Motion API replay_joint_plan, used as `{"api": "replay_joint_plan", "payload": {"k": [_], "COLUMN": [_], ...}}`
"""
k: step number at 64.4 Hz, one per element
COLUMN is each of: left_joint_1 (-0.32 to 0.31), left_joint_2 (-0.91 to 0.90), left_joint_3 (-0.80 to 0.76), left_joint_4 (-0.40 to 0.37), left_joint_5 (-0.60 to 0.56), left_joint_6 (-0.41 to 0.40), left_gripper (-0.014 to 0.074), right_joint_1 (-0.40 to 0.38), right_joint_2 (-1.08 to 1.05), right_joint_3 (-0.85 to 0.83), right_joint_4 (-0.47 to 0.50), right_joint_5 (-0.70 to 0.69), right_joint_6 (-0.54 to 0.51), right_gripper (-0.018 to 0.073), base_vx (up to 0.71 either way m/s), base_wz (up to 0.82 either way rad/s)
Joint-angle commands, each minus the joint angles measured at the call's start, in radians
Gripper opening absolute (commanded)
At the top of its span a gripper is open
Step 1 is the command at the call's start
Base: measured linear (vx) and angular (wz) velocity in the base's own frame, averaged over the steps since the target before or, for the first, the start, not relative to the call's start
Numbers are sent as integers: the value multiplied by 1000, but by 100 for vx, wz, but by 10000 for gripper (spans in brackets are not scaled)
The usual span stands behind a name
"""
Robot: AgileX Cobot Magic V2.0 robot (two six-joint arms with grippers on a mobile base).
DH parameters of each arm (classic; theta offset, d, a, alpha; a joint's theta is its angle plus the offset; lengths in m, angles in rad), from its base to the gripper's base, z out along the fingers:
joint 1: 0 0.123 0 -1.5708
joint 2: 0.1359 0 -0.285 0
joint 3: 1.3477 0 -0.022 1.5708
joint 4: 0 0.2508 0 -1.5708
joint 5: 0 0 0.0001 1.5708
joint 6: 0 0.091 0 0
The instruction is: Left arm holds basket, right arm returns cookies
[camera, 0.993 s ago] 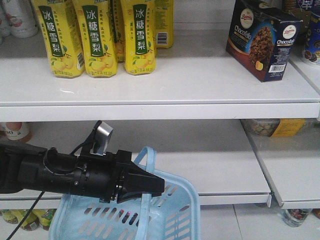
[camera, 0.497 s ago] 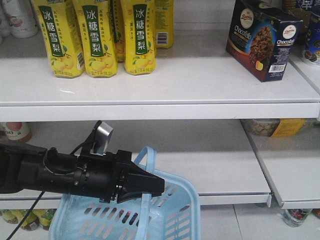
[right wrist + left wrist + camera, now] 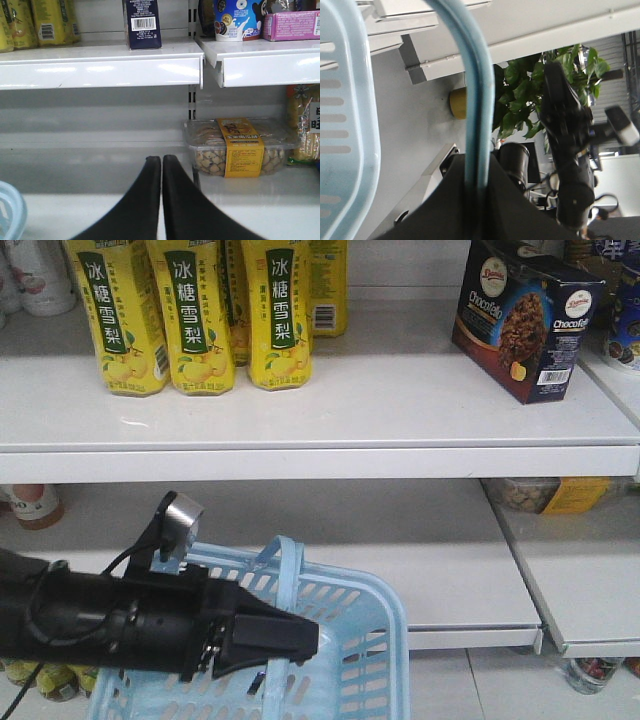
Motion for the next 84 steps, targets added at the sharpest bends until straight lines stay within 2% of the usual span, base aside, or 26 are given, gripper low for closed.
{"api": "replay_joint_plan", "payload": {"k": [1, 15, 19, 35, 59, 65, 71, 76, 80, 84], "left_joint_1": [-35, -57, -57, -57, -57, -57, -57, -57, -57, -57], "left_joint_2": [-159, -422, -499, -740, -893, -941, -996, -1033, -1061, -1077], "left_joint_3": [45, 201, 243, 321, 383, 383, 383, 383, 383, 384], "left_joint_4": [-79, -67, -42, 336, 711, 822, 978, 1107, 1222, 1304], "left_joint_5": [-3, -103, -150, -299, -544, -606, -653, -663, -662, -662], "left_joint_6": [13, 13, 13, 13, -10, -94, -252, -417, -580, -705], "left_gripper": [-6, -6, -6, -6, -6, -6, -6, -6, -6, -6], "right_joint_1": [2, 2, 2, 2, 2, 2, 2, 2, 2, 2], "right_joint_2": [-2, -2, -2, -2, -2, -2, -2, -2, -2, -2], "right_joint_3": [-26, -26, -26, -26, -26, -26, -26, -26, -26, -26], "right_joint_4": [-7, -7, -7, -7, -7, -7, -7, -7, -7, -7], "right_joint_5": [-76, -76, -76, -76, -76, -76, -76, -76, -77, -77], "right_joint_6": [0, 0, 0, 0, 0, 0, 0, 0, 0, 0], "right_gripper": [-8, -8, -8, -8, -8, -8, -8, -8, -8, -8], "base_vx": [0, 0, 0, 0, 0, 0, 0, 0, 0, 0], "base_wz": [0, 0, 0, 0, 0, 0, 0, 0, 0, 0]}}
